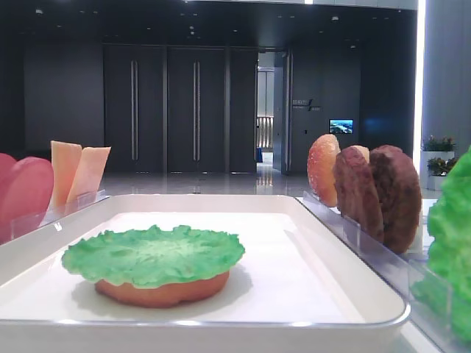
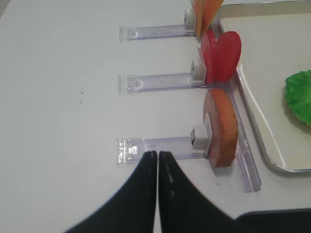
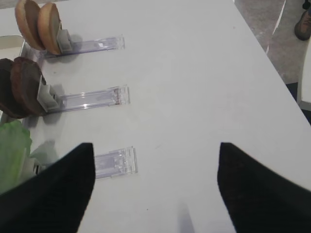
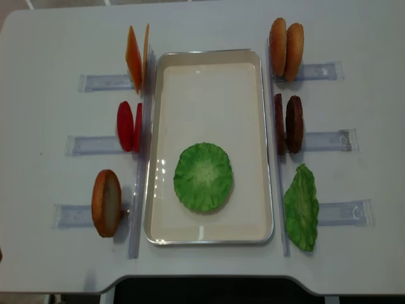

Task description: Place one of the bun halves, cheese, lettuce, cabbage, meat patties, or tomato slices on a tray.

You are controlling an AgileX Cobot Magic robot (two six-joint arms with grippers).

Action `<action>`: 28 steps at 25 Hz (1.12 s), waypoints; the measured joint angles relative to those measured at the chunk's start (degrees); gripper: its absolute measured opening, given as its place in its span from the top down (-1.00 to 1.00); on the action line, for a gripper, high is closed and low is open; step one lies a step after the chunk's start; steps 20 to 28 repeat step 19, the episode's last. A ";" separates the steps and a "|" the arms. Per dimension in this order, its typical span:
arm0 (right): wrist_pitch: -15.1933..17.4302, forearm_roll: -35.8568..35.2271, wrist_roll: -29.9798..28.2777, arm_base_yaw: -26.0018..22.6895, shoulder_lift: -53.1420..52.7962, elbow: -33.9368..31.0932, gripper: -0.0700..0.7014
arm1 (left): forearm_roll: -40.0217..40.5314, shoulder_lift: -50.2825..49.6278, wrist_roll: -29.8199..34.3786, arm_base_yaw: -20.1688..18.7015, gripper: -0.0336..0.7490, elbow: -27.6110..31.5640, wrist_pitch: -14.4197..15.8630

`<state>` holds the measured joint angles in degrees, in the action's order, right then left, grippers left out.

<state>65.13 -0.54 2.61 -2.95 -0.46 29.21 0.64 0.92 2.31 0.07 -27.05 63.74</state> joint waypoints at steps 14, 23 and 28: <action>0.00 0.00 0.00 0.00 0.00 0.00 -0.49 | 0.00 0.00 0.00 0.00 0.91 0.00 0.00; 0.00 0.00 0.00 0.00 0.00 0.00 -0.49 | 0.00 0.00 0.00 0.00 0.91 0.00 0.00; 0.00 0.00 0.00 0.00 0.00 0.00 -0.49 | 0.00 0.00 0.00 0.00 0.91 0.00 0.00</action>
